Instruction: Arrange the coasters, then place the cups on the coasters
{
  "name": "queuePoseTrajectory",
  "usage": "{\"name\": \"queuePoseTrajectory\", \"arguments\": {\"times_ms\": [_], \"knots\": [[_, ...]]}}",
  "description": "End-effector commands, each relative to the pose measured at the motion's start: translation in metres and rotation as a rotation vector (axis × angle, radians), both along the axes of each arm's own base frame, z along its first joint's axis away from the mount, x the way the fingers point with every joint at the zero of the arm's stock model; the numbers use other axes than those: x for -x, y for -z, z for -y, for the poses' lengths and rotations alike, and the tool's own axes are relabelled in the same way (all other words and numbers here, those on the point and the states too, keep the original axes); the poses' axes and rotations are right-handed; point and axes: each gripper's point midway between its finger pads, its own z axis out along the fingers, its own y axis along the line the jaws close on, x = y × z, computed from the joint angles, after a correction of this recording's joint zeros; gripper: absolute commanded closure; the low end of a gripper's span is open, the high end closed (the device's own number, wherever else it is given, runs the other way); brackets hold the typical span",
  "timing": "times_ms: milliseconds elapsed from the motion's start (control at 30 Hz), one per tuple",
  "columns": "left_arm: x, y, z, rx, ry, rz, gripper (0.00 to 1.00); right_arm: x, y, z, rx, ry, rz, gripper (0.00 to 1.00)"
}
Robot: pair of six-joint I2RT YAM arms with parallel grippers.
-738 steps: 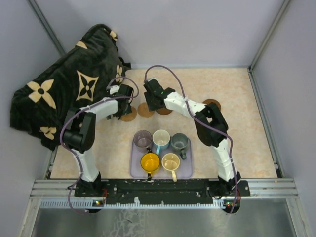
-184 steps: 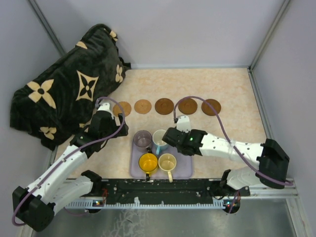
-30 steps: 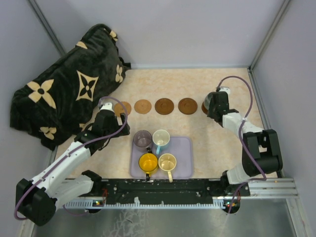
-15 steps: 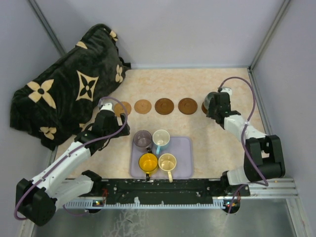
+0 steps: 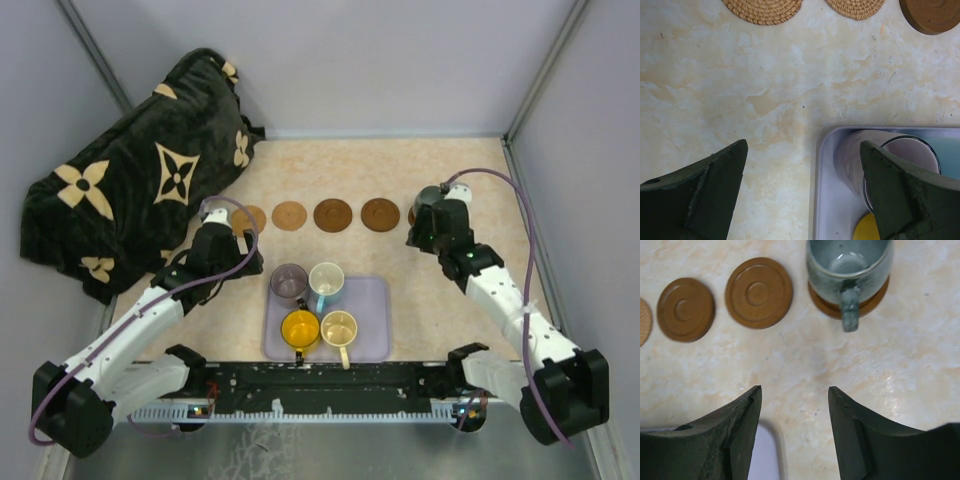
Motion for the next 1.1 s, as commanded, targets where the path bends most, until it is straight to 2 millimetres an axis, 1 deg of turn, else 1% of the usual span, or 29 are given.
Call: {"name": "queuePoseTrajectory", "arguments": {"times_ms": [0, 300, 433, 533, 600, 733, 867, 967, 1067], "knots": [[-0.002, -0.008, 0.007, 0.03, 0.025, 0.027, 0.01, 0.032, -0.012, -0.019, -0.06, -0.029, -0.006, 0.45], [-0.002, -0.013, 0.016, 0.082, 0.041, 0.033, 0.01, 0.089, -0.018, -0.063, -0.133, -0.166, -0.057, 0.49], [-0.002, -0.018, 0.021, 0.11, 0.06, 0.043, 0.01, 0.11, -0.02, -0.078, -0.138, -0.21, -0.082, 0.5], [-0.001, -0.022, 0.022, 0.115, 0.07, 0.055, 0.01, 0.121, -0.021, -0.093, -0.158, -0.252, -0.093, 0.51], [-0.001, -0.026, 0.021, 0.115, 0.071, 0.065, 0.01, 0.127, -0.021, -0.105, -0.167, -0.279, -0.101, 0.51], [-0.001, -0.03, 0.019, 0.115, 0.06, 0.078, 0.01, 0.133, -0.024, -0.131, -0.156, -0.331, -0.102, 0.51], [0.001, -0.029, 0.019, 0.118, 0.06, 0.069, 0.01, 0.135, -0.027, -0.156, -0.138, -0.373, -0.107, 0.52], [0.002, -0.027, 0.018, 0.119, 0.049, 0.062, 0.01, 0.135, -0.029, -0.173, -0.161, -0.402, -0.111, 0.53], [0.003, -0.024, 0.016, 0.125, 0.025, 0.048, 0.01, 0.137, -0.027, -0.187, -0.174, -0.424, -0.124, 0.54]]}}
